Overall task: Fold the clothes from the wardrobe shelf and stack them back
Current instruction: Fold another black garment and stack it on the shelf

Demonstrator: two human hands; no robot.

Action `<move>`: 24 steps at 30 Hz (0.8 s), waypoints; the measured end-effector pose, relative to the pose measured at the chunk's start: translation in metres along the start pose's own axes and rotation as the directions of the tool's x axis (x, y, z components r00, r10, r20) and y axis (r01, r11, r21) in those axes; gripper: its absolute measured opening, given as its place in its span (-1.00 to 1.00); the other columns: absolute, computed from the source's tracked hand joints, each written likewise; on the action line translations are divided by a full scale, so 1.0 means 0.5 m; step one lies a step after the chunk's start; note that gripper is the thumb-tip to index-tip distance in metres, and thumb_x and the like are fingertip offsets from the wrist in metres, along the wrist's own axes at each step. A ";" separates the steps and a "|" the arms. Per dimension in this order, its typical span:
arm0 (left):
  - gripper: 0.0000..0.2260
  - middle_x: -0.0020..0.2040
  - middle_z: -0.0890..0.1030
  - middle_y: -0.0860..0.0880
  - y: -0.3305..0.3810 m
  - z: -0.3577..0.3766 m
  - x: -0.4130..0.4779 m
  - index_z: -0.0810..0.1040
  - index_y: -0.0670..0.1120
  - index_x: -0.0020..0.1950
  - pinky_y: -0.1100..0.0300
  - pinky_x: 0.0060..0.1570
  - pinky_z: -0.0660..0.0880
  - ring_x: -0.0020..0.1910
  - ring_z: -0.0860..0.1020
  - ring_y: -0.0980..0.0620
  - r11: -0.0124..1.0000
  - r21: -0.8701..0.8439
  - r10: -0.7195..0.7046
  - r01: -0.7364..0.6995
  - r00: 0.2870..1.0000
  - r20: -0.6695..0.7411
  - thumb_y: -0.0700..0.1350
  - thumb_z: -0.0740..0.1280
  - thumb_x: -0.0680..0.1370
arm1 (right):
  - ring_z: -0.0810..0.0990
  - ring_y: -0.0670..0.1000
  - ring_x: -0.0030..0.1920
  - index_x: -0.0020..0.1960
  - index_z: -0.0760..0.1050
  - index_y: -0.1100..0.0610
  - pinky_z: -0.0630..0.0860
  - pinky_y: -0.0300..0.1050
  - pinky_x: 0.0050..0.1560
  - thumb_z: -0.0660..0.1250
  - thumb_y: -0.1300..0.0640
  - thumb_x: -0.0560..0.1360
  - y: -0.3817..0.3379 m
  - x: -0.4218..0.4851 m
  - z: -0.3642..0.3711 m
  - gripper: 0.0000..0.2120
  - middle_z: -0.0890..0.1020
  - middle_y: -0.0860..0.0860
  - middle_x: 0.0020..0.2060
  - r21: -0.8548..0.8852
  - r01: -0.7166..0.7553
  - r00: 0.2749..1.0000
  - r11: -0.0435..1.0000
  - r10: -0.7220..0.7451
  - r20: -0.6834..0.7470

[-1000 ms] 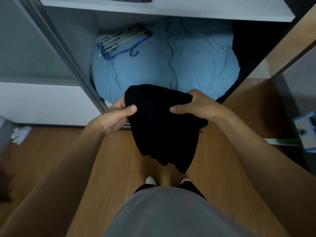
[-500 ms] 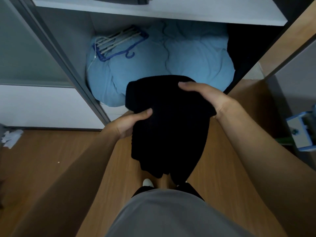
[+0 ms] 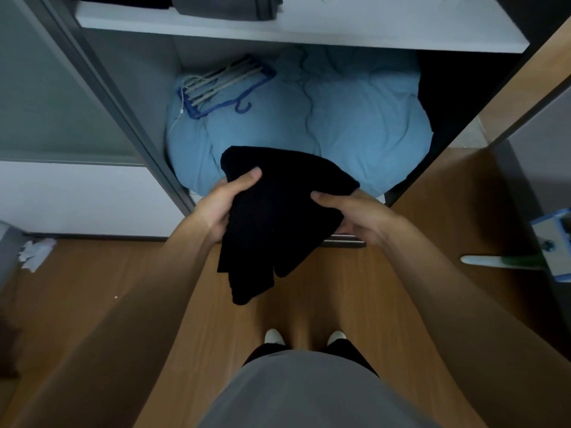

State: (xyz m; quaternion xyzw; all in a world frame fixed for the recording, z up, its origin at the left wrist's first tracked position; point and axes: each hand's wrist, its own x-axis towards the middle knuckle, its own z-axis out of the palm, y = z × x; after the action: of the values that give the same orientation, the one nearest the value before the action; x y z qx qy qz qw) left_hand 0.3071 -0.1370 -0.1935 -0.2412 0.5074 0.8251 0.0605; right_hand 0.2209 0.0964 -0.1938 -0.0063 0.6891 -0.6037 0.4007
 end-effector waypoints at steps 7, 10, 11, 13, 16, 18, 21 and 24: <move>-0.61 0.02 0.72 0.01 0.052 -0.038 0.025 0.60 -0.07 0.17 0.20 0.10 0.60 0.08 0.66 0.05 0.910 0.392 0.124 -0.134 0.991 0.052 -0.44 0.38 0.45 | 0.69 0.18 0.07 0.36 0.49 0.07 0.65 0.13 0.01 0.48 -0.10 0.43 -0.079 0.019 -0.035 -0.45 0.64 0.08 0.22 0.086 -0.068 0.997 0.994 0.065 0.039; -0.60 0.16 0.66 -0.04 0.074 -0.034 0.045 0.55 -0.14 0.30 0.22 0.18 0.52 0.18 0.60 0.03 0.856 0.485 0.221 -0.179 0.975 -0.030 -0.36 0.44 0.48 | 0.60 0.24 0.22 0.32 0.52 0.10 0.50 0.41 0.18 0.50 -0.05 0.41 -0.113 0.017 -0.021 -0.46 0.66 0.13 0.18 0.305 0.003 0.998 0.952 -0.020 0.054; -0.63 0.16 0.65 -0.04 0.085 -0.040 0.053 0.55 -0.13 0.29 0.21 0.15 0.54 0.16 0.61 0.02 0.849 0.497 0.237 -0.180 0.970 -0.053 -0.31 0.45 0.50 | 0.59 0.23 0.24 0.30 0.53 0.11 0.46 0.45 0.20 0.50 -0.05 0.42 -0.122 0.026 -0.010 -0.49 0.67 0.13 0.16 0.379 0.037 0.998 0.925 -0.050 0.024; -0.74 0.05 0.68 0.01 0.112 -0.037 0.068 0.57 -0.05 0.21 0.21 -0.08 0.63 0.08 0.64 0.02 0.838 0.503 0.265 -0.210 0.964 -0.039 -0.23 0.43 0.55 | 0.61 0.20 0.21 0.26 0.56 0.12 0.47 0.43 0.20 0.49 -0.10 0.44 -0.133 0.054 0.003 -0.52 0.70 0.12 0.12 0.499 0.130 0.991 0.857 -0.109 -0.070; -0.85 -0.06 0.68 0.09 0.131 -0.016 0.104 0.55 0.01 0.12 0.15 -0.32 0.63 -0.07 0.67 0.09 0.874 0.403 0.299 -0.270 0.954 -0.009 -0.19 0.36 0.60 | 0.65 0.19 0.15 0.20 0.57 0.13 0.58 0.33 0.09 0.43 -0.18 0.47 -0.203 0.100 0.023 -0.54 0.71 0.13 0.09 0.581 0.216 0.976 0.784 -0.175 -0.127; -0.87 -0.07 0.70 0.09 0.158 -0.011 0.111 0.56 -0.01 0.11 0.05 -0.28 0.64 -0.06 0.68 0.09 0.919 0.267 0.295 -0.289 0.955 0.018 -0.21 0.34 0.61 | 0.64 0.19 0.19 0.25 0.56 0.15 0.56 0.23 0.18 0.34 -0.23 0.52 -0.232 0.126 0.068 -0.49 0.67 0.15 0.17 0.654 0.265 0.960 0.709 -0.258 -0.109; -0.86 -0.06 0.72 0.01 0.149 0.019 0.173 0.58 -0.09 0.10 -0.13 -0.10 0.63 0.05 0.68 -0.04 0.949 -0.036 0.315 -0.313 0.948 0.041 -0.28 0.32 0.59 | 0.59 0.17 0.26 0.37 0.50 0.17 0.47 0.14 0.34 0.32 -0.21 0.54 -0.273 0.151 0.057 -0.43 0.62 0.16 0.25 0.736 0.355 0.922 0.576 -0.346 -0.174; -0.88 -0.19 0.69 0.00 0.170 0.021 0.186 0.56 -0.13 0.00 -0.17 -0.02 0.62 0.01 0.66 -0.04 0.931 -0.112 0.350 -0.348 0.937 -0.003 -0.32 0.29 0.56 | 0.61 0.14 0.25 0.37 0.51 0.17 0.50 0.10 0.33 0.33 -0.17 0.56 -0.307 0.162 0.069 -0.47 0.63 0.14 0.24 0.700 0.441 0.888 0.562 -0.385 -0.251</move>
State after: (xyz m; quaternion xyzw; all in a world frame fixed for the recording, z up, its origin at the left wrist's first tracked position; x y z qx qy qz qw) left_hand 0.1928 -0.1817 -0.1635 -0.1433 0.4951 0.8515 -0.0961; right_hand 0.1124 -0.0137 -0.1078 0.0168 0.3760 -0.9065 0.1913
